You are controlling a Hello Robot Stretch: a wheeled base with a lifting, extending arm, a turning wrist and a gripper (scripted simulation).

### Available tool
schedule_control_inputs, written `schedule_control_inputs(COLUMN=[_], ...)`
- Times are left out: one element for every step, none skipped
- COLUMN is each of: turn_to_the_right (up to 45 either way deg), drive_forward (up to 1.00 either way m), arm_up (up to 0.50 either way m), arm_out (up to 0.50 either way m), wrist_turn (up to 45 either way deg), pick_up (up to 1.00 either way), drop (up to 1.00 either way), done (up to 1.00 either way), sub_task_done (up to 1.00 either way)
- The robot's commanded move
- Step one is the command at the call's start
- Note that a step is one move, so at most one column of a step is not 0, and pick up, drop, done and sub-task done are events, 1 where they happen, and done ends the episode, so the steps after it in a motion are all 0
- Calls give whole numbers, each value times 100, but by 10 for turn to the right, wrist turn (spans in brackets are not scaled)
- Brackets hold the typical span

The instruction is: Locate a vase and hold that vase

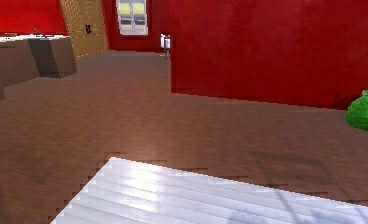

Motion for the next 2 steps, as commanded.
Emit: schedule_control_inputs(turn_to_the_right=[0, 0], drive_forward=[0, 0], arm_up=[10, 0], arm_out=[0, 0], wrist_turn=[0, 0], pick_up=[0, 0], drop=[0, 0], done=[0, 100], sub_task_done=[0, 0])
